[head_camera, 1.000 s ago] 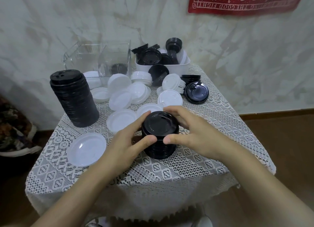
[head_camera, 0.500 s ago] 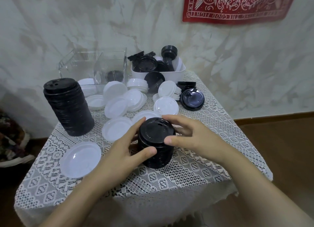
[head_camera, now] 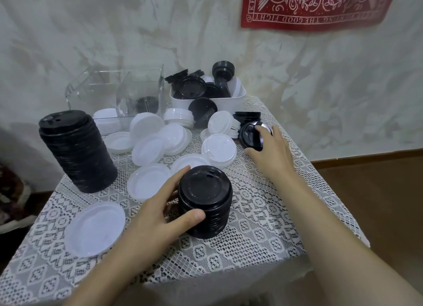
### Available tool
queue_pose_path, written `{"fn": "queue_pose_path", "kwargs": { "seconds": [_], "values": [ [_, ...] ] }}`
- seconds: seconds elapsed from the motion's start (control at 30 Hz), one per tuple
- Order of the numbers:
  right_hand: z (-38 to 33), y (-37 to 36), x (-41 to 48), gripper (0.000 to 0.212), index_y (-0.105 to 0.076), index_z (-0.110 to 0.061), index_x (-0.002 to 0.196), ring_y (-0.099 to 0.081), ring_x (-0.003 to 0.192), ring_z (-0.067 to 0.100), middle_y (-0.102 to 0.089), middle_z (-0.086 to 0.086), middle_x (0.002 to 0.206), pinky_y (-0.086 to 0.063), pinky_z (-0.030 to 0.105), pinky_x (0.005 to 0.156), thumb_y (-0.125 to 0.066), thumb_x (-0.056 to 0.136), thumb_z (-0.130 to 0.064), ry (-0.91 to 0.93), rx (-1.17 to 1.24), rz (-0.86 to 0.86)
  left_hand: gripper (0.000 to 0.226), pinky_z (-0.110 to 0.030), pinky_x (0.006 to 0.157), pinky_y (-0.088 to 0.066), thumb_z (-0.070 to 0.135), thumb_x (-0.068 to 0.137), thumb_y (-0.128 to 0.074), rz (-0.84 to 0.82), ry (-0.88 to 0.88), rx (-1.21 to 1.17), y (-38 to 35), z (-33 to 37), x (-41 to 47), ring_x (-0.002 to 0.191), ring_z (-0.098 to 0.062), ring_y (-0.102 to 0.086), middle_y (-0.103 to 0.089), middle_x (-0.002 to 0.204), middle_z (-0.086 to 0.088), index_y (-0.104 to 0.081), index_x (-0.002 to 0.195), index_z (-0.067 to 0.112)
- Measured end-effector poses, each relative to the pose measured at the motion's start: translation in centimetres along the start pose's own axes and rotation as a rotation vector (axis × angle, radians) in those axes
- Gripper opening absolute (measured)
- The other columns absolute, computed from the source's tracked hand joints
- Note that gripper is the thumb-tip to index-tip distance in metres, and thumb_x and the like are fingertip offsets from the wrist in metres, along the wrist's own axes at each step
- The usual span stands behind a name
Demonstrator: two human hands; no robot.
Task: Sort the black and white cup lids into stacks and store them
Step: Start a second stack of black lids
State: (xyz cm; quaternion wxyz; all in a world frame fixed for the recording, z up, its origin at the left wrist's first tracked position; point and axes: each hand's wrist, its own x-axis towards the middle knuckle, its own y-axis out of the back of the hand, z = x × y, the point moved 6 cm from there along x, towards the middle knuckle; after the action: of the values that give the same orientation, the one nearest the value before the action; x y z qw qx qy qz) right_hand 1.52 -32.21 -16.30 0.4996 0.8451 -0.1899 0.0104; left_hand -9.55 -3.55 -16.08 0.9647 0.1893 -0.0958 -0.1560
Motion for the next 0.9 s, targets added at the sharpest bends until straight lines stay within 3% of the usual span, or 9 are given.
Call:
{"fn": "queue_pose_path", "kwargs": {
  "seconds": [0.13,0.23,0.33,0.43,0.53,0.63,0.77,0.9],
  "values": [
    [0.1,0.1,0.6,0.069,-0.041,-0.029,0.155,-0.044,0.14,0.033,-0.038,0.005,0.159,-0.041,0.047,0.107,-0.072,0.094,-0.034,0.014,0.051,0.021,0.086,-0.038,0.113,-0.043,0.069,0.065,-0.078,0.015,0.008,0.013,0.1,0.0,0.1,0.129,0.009,-0.054,-0.058,0.136,0.037,-0.04,0.142,0.066],
    [-0.3,0.7,0.4,0.064,-0.05,-0.031,0.15,-0.049,0.136,0.03,-0.048,0.005,0.152,-0.042,0.043,0.106,-0.072,0.092,-0.042,0.029,0.099,0.023,0.087,-0.04,0.114,-0.043,0.068,0.065,-0.078,0.022,0.005,0.029,0.2,0.0,0.2,0.129,0.009,-0.054,-0.058,0.136,0.037,-0.04,0.143,0.065],
    [-1.3,2.5,-0.8,0.057,-0.058,-0.037,0.141,-0.06,0.118,0.02,-0.062,-0.003,0.135,-0.046,0.035,0.096,-0.072,0.088,-0.05,0.026,0.281,0.019,0.088,-0.043,0.115,-0.043,0.071,0.067,-0.076,0.026,0.01,0.028,0.0,0.1,0.2,0.131,0.008,-0.053,-0.057,0.138,0.037,-0.037,0.145,0.065],
    [-2.6,4.8,-3.6,0.046,-0.062,-0.043,0.134,-0.063,0.107,0.008,-0.063,-0.023,0.118,-0.048,0.034,0.091,-0.072,0.089,-0.047,0.069,0.477,-0.011,0.088,-0.045,0.117,-0.041,0.073,0.069,-0.074,-0.001,0.028,0.018,-0.1,0.1,0.2,0.134,0.008,-0.051,-0.054,0.14,0.037,-0.034,0.147,0.065],
    [-3.0,5.9,-6.1,0.04,-0.065,-0.042,0.129,-0.066,0.102,-0.004,-0.065,-0.025,0.118,-0.051,0.028,0.091,-0.074,0.09,-0.04,0.116,0.607,-0.081,0.093,-0.042,0.119,-0.039,0.076,0.068,-0.074,-0.029,0.037,0.026,-0.1,0.2,0.1,0.134,0.014,-0.045,-0.049,0.141,0.043,-0.029,0.149,0.065],
    [-3.8,5.6,-7.6,0.035,-0.067,-0.044,0.124,-0.07,0.106,0.006,-0.067,-0.017,0.124,-0.057,0.039,0.099,-0.074,0.091,-0.035,0.125,0.73,-0.215,0.108,-0.036,0.119,-0.036,0.069,0.063,-0.083,-0.058,0.05,0.067,-0.4,0.1,-0.1,0.135,0.018,-0.041,-0.044,0.141,0.048,-0.018,0.149,0.069],
    [-5.1,4.4,-8.9,0.032,-0.07,-0.046,0.118,-0.073,0.104,0.017,-0.069,-0.013,0.12,-0.061,0.04,0.093,-0.075,0.091,-0.03,0.149,0.82,-0.358,0.131,-0.025,0.116,-0.031,0.047,0.066,-0.094,-0.061,0.033,0.262,-1.0,-0.4,-0.2,0.143,0.012,-0.032,-0.033,0.151,0.043,0.008,0.141,0.078],
    [-5.7,3.8,-9.7,0.035,-0.07,-0.043,0.124,-0.072,0.111,0.016,-0.067,-0.009,0.129,-0.061,0.041,0.093,-0.074,0.093,-0.026,0.158,0.874,-0.477,0.135,-0.026,0.109,-0.037,0.041,0.07,-0.093,-0.005,0.017,0.326,-0.9,-0.7,0.7,0.137,0.004,-0.042,-0.042,0.146,0.033,0.016,0.14,0.077]
  ]
}}
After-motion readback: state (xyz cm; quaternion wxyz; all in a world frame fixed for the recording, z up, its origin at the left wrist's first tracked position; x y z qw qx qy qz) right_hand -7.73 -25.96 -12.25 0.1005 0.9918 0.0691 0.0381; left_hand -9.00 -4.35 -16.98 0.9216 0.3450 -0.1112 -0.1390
